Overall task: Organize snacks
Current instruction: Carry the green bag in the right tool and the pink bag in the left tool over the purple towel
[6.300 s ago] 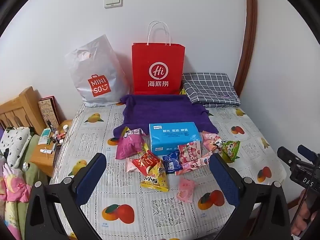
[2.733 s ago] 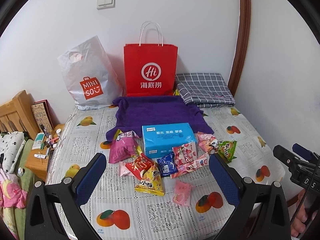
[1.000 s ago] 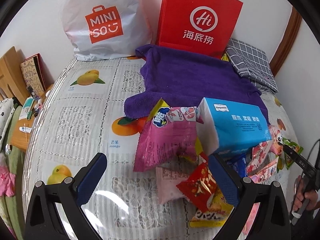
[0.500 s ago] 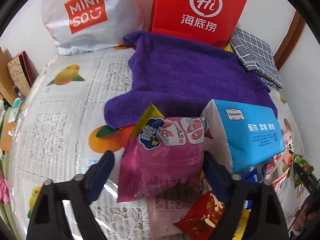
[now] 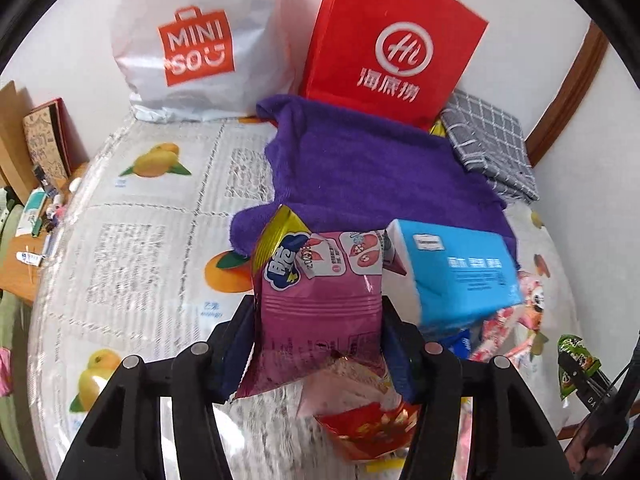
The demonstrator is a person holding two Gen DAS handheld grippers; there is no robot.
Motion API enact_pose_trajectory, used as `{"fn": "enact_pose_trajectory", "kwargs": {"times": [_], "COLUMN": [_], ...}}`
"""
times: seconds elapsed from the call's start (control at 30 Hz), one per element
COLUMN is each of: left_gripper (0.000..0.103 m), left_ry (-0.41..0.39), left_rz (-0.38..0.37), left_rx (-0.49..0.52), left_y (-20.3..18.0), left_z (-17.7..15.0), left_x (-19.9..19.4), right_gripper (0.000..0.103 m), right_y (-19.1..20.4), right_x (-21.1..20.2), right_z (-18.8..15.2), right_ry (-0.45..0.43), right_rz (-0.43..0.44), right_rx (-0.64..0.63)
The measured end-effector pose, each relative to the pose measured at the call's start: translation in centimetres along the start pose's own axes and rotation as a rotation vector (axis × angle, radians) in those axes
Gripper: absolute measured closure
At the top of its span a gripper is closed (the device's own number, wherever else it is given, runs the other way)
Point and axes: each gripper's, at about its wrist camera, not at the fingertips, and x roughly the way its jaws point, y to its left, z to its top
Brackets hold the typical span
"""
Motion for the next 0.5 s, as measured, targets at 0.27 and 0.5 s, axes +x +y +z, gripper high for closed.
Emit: {"fn": "enact_pose_trajectory", "kwargs": {"times": [0.27, 0.5], "left_gripper": [0.047, 0.047], "left_ry": [-0.055, -0.072], "left_rz": [-0.012, -0.061], "left_rx": [0.026, 0.075], "left_y": [-1.9, -5.3], "left_z": [-1.1, -2.6], "left_x": [-5.2, -8.3], "right_gripper": [0.05, 0.05], "right_y": [1.6, 3.2], "right_x": [-4.1, -7.5], "right_z": [-0.4, -0.2], "right_ry": [-0.045, -0.091], "right_rz": [0.041, 0.063], "right_rx": [-0.011, -0.052]}}
